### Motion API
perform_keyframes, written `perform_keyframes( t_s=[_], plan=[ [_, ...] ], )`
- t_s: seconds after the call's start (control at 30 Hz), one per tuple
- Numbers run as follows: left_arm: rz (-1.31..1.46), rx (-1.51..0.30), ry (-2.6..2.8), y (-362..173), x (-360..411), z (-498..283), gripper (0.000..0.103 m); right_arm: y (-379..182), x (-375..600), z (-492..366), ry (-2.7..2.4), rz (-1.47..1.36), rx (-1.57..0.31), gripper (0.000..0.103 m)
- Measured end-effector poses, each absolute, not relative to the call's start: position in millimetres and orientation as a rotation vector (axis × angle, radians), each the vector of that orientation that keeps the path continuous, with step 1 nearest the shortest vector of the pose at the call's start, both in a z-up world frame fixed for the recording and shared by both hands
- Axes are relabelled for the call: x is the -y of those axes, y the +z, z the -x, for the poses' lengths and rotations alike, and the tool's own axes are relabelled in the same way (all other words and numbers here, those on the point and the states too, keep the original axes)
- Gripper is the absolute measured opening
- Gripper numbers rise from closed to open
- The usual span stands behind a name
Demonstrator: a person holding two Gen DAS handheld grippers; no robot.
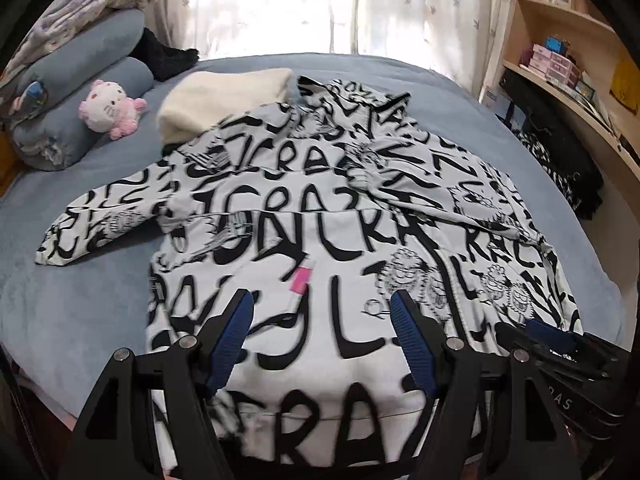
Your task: Fold large clothes
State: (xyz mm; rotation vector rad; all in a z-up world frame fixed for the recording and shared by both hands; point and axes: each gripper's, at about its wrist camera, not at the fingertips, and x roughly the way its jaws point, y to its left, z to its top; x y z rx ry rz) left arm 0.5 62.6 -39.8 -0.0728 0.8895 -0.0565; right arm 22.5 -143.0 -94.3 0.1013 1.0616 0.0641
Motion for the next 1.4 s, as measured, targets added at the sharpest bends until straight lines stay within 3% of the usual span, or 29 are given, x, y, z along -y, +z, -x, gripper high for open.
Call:
perform_keyframes(
  t_s=[0.5, 1.0, 1.4],
  plan=[
    [0.155, -0.84, 0.159, -40.5, -206.7, 7.6, 0.07, -87.2, 28.4, -41.2, 0.181, 0.056, -1.023, 0.044],
    [0.594, -0.927, 0.27, -131.8, -393.5, -45.8, 0.07, -98.8, -100.5, -120.2, 0.311, 0.146, -0.926, 0.044],
    [0.986, -0.889, 0.296, -204.1, -477.5, -81.3, 0.07, -126.0, -144.8, -168.5, 0.349, 0.12, -0.95, 0.044]
  ],
)
